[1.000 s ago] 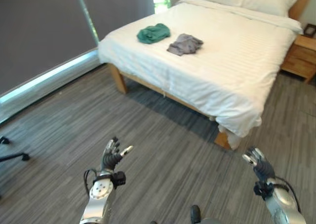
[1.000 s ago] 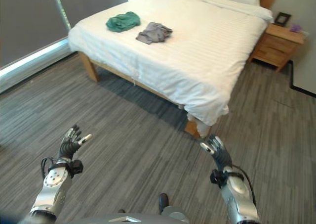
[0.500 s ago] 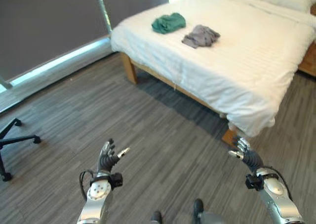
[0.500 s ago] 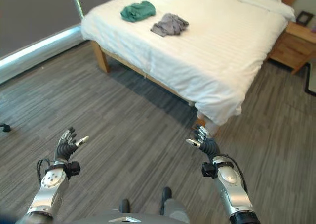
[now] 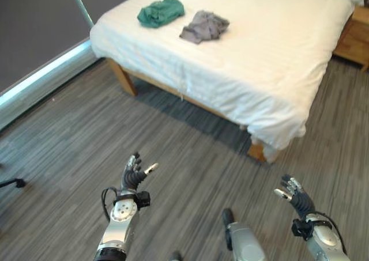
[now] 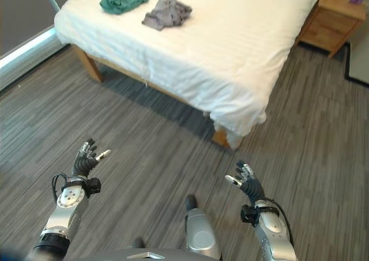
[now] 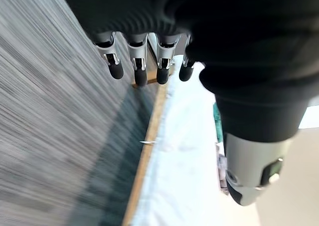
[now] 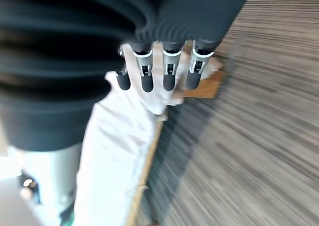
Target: Pick up bed clothes into laundry basket.
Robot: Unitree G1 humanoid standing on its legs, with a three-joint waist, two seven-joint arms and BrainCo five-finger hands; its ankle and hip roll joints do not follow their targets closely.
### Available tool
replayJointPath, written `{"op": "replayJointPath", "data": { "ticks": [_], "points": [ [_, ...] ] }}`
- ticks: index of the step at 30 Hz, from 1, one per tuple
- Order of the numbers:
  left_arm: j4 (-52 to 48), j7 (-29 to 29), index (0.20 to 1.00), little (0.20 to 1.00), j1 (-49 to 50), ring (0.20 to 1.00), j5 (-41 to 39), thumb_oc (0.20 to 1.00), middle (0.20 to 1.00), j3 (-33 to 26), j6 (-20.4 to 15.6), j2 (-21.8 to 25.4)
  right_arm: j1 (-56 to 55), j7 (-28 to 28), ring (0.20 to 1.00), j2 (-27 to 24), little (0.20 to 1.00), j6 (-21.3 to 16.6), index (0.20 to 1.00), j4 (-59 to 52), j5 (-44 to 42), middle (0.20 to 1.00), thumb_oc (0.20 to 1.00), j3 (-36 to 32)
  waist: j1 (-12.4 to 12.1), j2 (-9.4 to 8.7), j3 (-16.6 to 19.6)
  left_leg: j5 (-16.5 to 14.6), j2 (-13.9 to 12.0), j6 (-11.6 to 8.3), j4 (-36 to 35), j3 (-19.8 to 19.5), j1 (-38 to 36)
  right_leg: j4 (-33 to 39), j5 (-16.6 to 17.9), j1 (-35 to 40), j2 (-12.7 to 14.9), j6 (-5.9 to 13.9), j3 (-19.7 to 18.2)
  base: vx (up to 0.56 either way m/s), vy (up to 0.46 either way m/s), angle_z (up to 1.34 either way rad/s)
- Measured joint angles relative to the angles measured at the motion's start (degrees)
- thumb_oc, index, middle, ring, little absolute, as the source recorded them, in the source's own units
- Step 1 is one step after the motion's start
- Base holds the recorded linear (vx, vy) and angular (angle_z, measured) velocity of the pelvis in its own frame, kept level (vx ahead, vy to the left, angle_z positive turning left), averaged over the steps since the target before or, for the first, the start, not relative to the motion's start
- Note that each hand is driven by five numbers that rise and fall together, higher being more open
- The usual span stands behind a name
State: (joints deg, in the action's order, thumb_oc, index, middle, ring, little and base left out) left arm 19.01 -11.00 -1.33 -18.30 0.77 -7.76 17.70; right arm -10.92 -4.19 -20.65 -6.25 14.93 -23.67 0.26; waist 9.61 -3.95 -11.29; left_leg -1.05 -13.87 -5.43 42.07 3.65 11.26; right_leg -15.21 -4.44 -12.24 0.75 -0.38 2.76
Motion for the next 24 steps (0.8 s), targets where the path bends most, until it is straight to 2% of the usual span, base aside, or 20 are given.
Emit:
{"op": "replayJointPath", "data": {
  "ticks": [1,2,3,4,6,7,8,9,11,13,15,16,17,18,19,20,21,22,23,24],
  "points": [
    [0.0,0.0,1.0,1.0,-0.1,1.0,-1.4,1.0,1.0,0.8,-0.4,-0.1,-0.2,0.1,1.0,-0.3,1.0,-0.4,1.0,0.0,-0.6,1.0,1.0,0.0,-1.3,-1.38,0.5,2.7,-0.1,0.63,4.1,-0.9,1.2,0.2,-0.3,0.9,-0.2,-0.78,-0.7,0.47,-0.234,-0.5],
    [-0.2,0.3,1.0,1.0,-0.3,1.0,-2.2,1.0,1.0,1.9,-0.5,-0.2,0.3,0.6,1.0,-1.0,1.0,-0.9,1.0,-0.5,-1.6,1.0,1.0,-0.2,-1.9,-2.66,0.8,3.9,1.1,0.14,8.3,-3.1,3.7,1.3,-0.9,3.3,-0.7,-1.57,-1.3,0.53,-0.14,-0.36],
    [-0.2,0.4,1.0,1.0,-1.1,1.0,-3.4,1.0,1.0,3.0,-0.7,-0.5,0.7,1.3,1.0,-1.8,1.0,-1.5,1.0,-1.1,-1.7,1.0,1.0,-0.7,-2.2,-3.59,0.6,2.8,2.4,-1.01,10.9,-2.4,6.5,2.5,-1.3,5.8,-0.9,-2.28,-2.1,0.7,-0.155,-0.14],
    [-0.2,0.7,1.0,1.0,-1.4,1.0,-4.0,1.0,1.0,3.2,-1.0,-0.7,1.6,1.9,1.0,-2.2,1.0,-1.7,1.0,-1.3,-2.0,1.0,1.0,-0.9,-2.3,-4.44,0.5,2.5,2.5,-1.03,8.1,1.7,7.5,4.2,-0.5,7.7,-0.6,-1.08,-2.3,0.51,-0.032,-0.06],
    [0.3,0.8,1.0,1.0,-1.3,1.0,-4.1,1.0,1.0,3.2,-1.2,-1.4,1.8,2.3,1.0,-2.8,1.0,-2.3,1.0,-2.8,-2.3,1.0,1.0,-2.1,-2.2,-4.17,0.4,2.7,2.6,-1.15,-7.7,10.6,6.3,7.7,0.5,12.0,-1.2,-1.98,-1.4,0.52,0.037,-0.08],
    [0.8,0.9,1.0,1.0,-1.3,1.0,-4.1,1.0,1.0,3.3,-1.5,-1.4,2.0,2.3,1.0,-3.1,1.0,-2.5,1.0,-2.8,-2.3,1.0,1.0,-1.9,-2.5,-3.46,0.5,2.7,3.0,-1.07,-11.8,11.6,7.0,8.8,0.3,13.3,-2.0,-1.74,-1.5,0.51,0.079,-0.03],
    [2.0,1.0,1.0,1.0,-1.8,1.0,-4.1,1.0,1.0,3.2,-1.7,-1.7,1.8,2.3,1.0,-4.0,1.0,-2.7,1.0,-3.0,-2.2,1.0,1.0,-2.0,-2.4,-2.34,0.6,3.0,3.9,-0.96,-20.6,12.2,6.3,10.9,0.2,15.6,-3.2,-1.7,-1.6,0.5,0.099,-0.1],
    [2.2,0.9,1.0,1.0,-1.7,1.0,-4.1,1.0,1.0,3.1,-1.7,-1.7,1.6,2.2,1.0,-4.4,1.0,-2.7,1.0,-2.8,-2.1,1.0,1.0,-2.0,-2.9,-1.3,0.2,3.7,4.6,-0.1,-25.7,11.3,6.7,11.6,0.2,17.1,-4.4,-1.74,-1.8,0.54,0.132,-0.29],
    [2.5,0.9,1.0,1.0,-1.6,1.0,-4.1,1.0,1.0,2.9,-1.7,-1.7,1.0,2.1,1.0,-4.4,1.0,-2.7,1.0,-2.7,-1.4,1.0,1.0,-2.0,-4.2,-0.27,0.6,4.3,6.1,0.7,-37.2,11.8,5.8,13.7,-0.1,19.3,-5.4,-1.42,-3.3,0.56,0.13,-0.47],
    [3.4,0.9,1.0,1.0,-1.6,1.0,-4.1,1.0,1.0,1.8,-1.8,-1.8,0.7,2.1,1.0,-4.3,1.0,-2.7,1.0,-2.7,-1.0,1.0,1.0,-2.1,-4.3,0.08,0.7,5.0,6.9,1.66,-42.1,11.5,5.4,16.3,-0.2,22.3,-5.9,-1.48,-5.1,0.47,0.113,-0.45],
    [4.3,0.7,1.0,1.0,-1.2,1.0,-4.1,1.0,1.0,0.7,-1.8,-1.8,0.6,2.1,1.0,-4.3,1.0,-2.7,1.0,-2.6,-0.9,1.0,1.0,-2.2,-4.5,0.09,0.7,5.6,7.4,2.43,-42.6,11.5,4.4,17.2,-0.5,24.6,-6.0,-0.96,-8.3,0.51,0.142,-0.58],
    [4.7,0.5,1.0,1.0,-0.7,1.0,-4.1,1.0,1.0,0.3,-1.8,-1.9,0.6,2.2,1.0,-4.2,1.0,-2.7,1.0,-2.5,-0.9,1.0,1.0,-2.3,-5.0,0.42,1.0,5.7,7.1,2.57,-42.0,11.4,4.0,17.5,-1.8,25.7,-6.1,0.42,-10.0,0.86,0.277,-0.92],
    [5.3,0.5,1.0,1.0,0.1,1.0,-4.1,1.0,1.0,-1.2,-2.1,-2.1,0.9,2.1,1.0,-3.6,1.0,-2.8,1.0,-1.1,-0.1,1.0,1.0,-2.7,-5.9,0.34,1.2,5.8,6.4,2.78,-39.5,11.8,3.5,17.2,-4.4,27.1,-6.0,3.13,-13.5,1.05,0.401,-1.28],
    [5.9,-0.1,1.0,1.0,1.9,1.0,-4.1,1.0,1.0,-1.5,-2.1,-2.4,0.9,2.2,1.0,-3.9,1.0,-2.5,1.0,0.1,0.7,1.0,1.0,-2.7,-6.7,1.51,2.7,6.3,6.9,3.29,-38.1,7.4,3.5,16.9,-5.0,28.6,-6.2,2.88,-15.8,0.84,0.382,-1.12],
    [6.0,-0.1,1.0,1.0,2.1,1.0,-4.1,1.0,1.0,-1.6,-2.1,-2.5,0.5,2.3,1.0,-4.0,1.0,-2.4,1.0,0.1,1.0,1.0,1.0,-2.7,-7.1,1.7,2.9,6.5,7.2,3.42,-37.6,6.9,3.7,16.9,-5.0,29.0,-6.1,2.9,-15.9,0.8,0.395,-1.01],
    [6.1,-0.1,1.0,1.0,2.2,1.0,-4.2,1.0,1.0,-2.6,-2.1,-2.8,-0.2,2.0,1.0,-3.2,1.0,-2.0,1.0,0.2,1.3,1.0,1.0,-2.7,-7.0,0.69,3.6,6.2,9.7,3.89,-34.6,8.7,2.5,16.9,-6.5,30.8,-3.8,4.47,-16.0,0.52,0.311,-0.49],
    [6.1,-0.2,1.0,1.0,2.7,1.0,-4.3,1.0,1.0,-3.0,-2.2,-3.6,-0.9,1.8,1.0,-3.4,1.0,-2.0,1.0,-0.1,1.3,1.0,1.0,-2.5,-6.6,0.92,4.0,7.5,10.6,5.84,-35.1,8.7,1.9,14.8,-6.7,31.2,-4.4,4.47,-15.3,0.41,0.304,-0.33],
    [6.2,-0.1,1.0,1.0,2.9,1.0,-4.3,1.0,1.0,-2.2,-2.1,-4.4,-2.9,1.8,1.0,-4.2,1.0,-1.9,1.0,-0.5,1.3,1.0,1.0,-2.3,-5.6,3.94,5.7,7.5,10.1,8.39,-35.8,8.9,0.5,7.7,-7.2,28.4,-6.8,4.58,-13.9,0.36,0.347,-0.1],
    [6.3,-0.1,1.0,1.0,2.9,1.0,-4.5,1.0,1.0,-1.6,-2.1,-3.4,-3.1,2.2,1.0,-2.7,1.0,-1.5,1.0,-0.2,1.3,1.0,1.0,-1.3,-5.3,3.6,6.6,6.5,9.4,9.61,-37.4,9.7,-1.2,-6.5,-9.4,23.0,-7.1,3.93,-13.5,0.34,0.375,-0.37],
    [4.8,-0.2,1.0,1.0,4.0,1.0,-4.4,1.0,1.0,-0.7,-2.1,-1.7,-3.8,1.8,1.0,-2.0,1.0,-1.7,1.0,-1.3,1.1,1.0,1.0,0.0,-5.0,2.61,7.3,5.4,10.9,10.84,-40.2,10.0,-3.8,-21.3,-6.9,15.7,-6.3,3.62,-11.1,0.34,0.401,-0.55]
  ]
}}
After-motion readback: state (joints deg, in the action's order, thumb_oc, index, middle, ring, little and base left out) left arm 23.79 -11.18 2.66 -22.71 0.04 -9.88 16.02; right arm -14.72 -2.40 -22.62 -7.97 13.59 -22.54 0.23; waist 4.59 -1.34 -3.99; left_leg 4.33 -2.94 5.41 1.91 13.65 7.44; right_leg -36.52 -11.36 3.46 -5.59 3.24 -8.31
